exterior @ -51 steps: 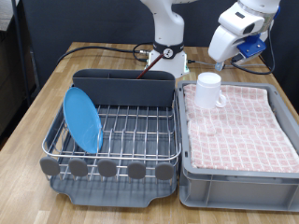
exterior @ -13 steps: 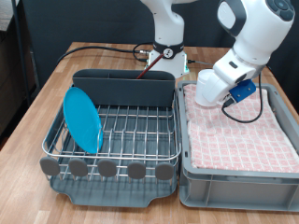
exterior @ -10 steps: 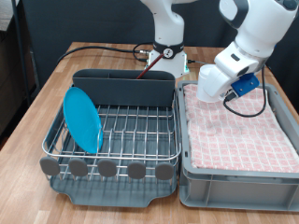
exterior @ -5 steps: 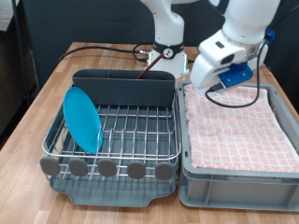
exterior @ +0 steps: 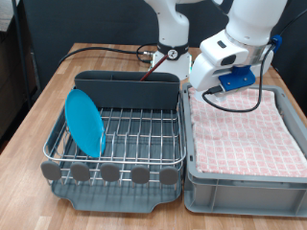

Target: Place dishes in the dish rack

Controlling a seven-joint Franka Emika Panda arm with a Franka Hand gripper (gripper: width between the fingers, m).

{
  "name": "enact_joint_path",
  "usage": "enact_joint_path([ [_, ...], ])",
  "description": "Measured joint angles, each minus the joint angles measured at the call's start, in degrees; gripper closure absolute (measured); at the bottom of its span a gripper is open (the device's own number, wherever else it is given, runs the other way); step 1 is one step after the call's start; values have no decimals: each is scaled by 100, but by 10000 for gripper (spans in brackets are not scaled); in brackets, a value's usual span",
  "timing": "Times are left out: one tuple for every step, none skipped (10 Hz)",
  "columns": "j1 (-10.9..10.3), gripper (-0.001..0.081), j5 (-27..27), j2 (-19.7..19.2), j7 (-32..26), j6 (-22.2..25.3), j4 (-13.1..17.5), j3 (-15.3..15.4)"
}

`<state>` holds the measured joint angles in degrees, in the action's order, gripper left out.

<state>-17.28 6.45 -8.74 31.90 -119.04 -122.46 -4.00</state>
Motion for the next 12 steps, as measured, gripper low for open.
enact_joint_path([
  [50,734,-7,-165,-72,6,235,-55],
  [112,734,-34,-311,-193,-3,458,-106],
  [179,734,-78,-432,-233,-78,658,-159],
  [239,734,-98,-532,-234,-155,841,-223],
  [295,734,-122,-623,-204,-196,1040,-284],
  [345,734,-158,-713,-180,-181,1264,-343],
  [387,734,-179,-812,-180,-91,1517,-397],
  [406,734,-200,-979,-165,65,1778,-410],
  [403,734,-196,-978,-168,63,1767,-410],
  [402,734,-163,-979,-106,-65,1749,-414],
  [401,734,-139,-983,18,-175,1746,-427],
  [401,734,-130,-990,135,-249,1757,-443],
])
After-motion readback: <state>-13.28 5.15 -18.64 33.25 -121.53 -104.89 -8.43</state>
